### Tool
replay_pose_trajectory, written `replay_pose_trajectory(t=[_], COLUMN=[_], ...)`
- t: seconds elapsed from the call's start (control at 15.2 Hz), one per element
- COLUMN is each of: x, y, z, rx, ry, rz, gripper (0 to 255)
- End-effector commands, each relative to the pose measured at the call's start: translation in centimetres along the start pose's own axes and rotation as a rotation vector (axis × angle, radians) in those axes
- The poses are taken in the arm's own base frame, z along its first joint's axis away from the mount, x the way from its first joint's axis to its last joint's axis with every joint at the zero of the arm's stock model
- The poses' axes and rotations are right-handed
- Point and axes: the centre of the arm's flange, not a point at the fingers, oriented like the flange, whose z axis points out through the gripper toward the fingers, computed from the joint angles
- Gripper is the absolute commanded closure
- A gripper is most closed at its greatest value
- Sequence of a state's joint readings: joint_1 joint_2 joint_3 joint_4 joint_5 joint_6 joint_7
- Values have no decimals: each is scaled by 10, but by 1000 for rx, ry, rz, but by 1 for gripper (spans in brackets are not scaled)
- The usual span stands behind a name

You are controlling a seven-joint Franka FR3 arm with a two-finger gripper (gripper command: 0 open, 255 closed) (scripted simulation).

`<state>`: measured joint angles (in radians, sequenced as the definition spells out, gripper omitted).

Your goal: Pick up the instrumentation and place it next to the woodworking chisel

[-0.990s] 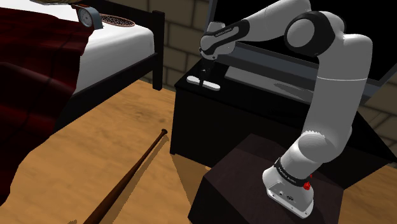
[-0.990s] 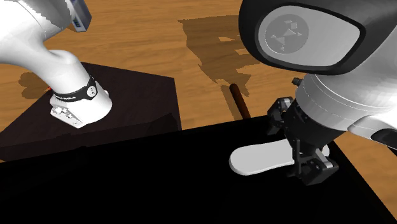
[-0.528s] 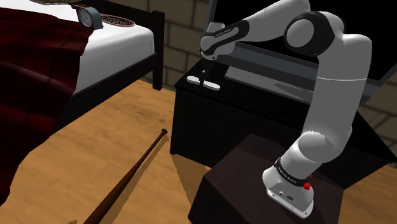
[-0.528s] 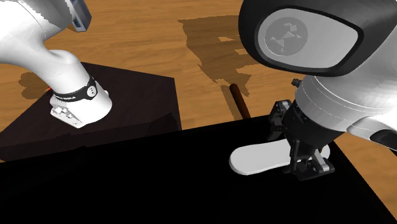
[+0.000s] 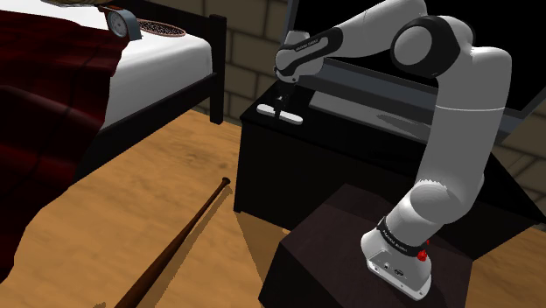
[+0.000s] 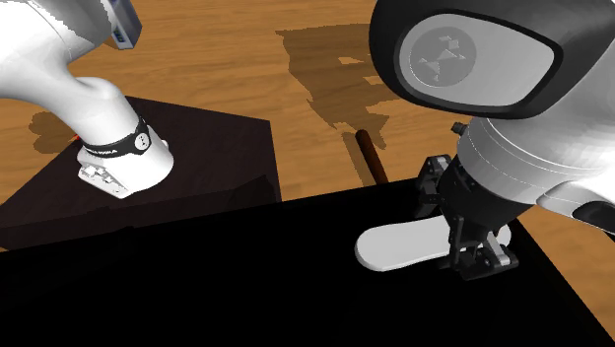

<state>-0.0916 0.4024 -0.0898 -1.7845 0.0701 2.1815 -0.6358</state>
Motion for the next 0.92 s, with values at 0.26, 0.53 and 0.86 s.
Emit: replay_pose_trajectory(t=[0.26, 0.53, 0.86], x=[0, 1, 1], y=[0, -1, -1], z=[-21, -42, -69], rx=[0, 0, 0], ry=[0, 0, 0], rz=[0, 0, 0], gripper=[255, 255, 255])
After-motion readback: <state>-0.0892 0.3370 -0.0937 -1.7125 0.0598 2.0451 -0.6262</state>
